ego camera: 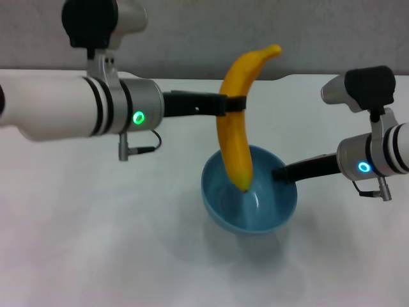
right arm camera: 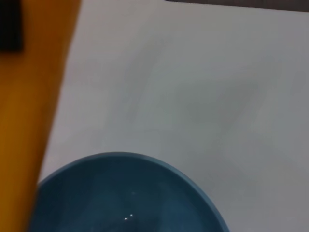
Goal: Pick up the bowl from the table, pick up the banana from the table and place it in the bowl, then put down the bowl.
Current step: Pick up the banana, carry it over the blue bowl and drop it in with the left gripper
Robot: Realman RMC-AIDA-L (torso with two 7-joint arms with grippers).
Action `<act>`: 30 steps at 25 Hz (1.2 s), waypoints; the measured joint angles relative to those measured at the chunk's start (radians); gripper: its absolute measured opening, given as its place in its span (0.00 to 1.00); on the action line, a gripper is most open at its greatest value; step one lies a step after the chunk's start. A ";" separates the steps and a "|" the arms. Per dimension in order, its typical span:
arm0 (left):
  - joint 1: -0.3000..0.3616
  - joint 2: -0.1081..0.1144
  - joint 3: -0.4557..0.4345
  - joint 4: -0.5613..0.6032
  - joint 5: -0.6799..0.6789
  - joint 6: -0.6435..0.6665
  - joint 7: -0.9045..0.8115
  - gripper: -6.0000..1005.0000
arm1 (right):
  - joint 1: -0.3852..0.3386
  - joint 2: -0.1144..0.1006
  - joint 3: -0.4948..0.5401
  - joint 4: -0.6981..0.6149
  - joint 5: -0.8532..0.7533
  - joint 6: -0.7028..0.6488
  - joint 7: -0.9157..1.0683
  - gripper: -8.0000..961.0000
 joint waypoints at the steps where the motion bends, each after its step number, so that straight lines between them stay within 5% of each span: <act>1: 0.004 0.000 0.013 0.007 -0.019 0.016 0.013 0.55 | 0.000 -0.001 0.000 -0.002 0.005 0.000 0.000 0.04; 13: 0.060 -0.002 0.100 0.112 -0.349 0.147 0.309 0.59 | 0.016 -0.003 0.008 -0.009 0.012 -0.009 0.001 0.04; 24: 0.062 -0.003 0.115 0.149 -0.452 0.140 0.420 0.64 | 0.016 -0.004 0.011 -0.008 0.012 -0.009 0.008 0.04; 30: 0.063 0.005 0.064 0.145 -0.441 0.146 0.427 0.84 | 0.010 -0.007 0.011 -0.005 0.004 -0.008 0.014 0.04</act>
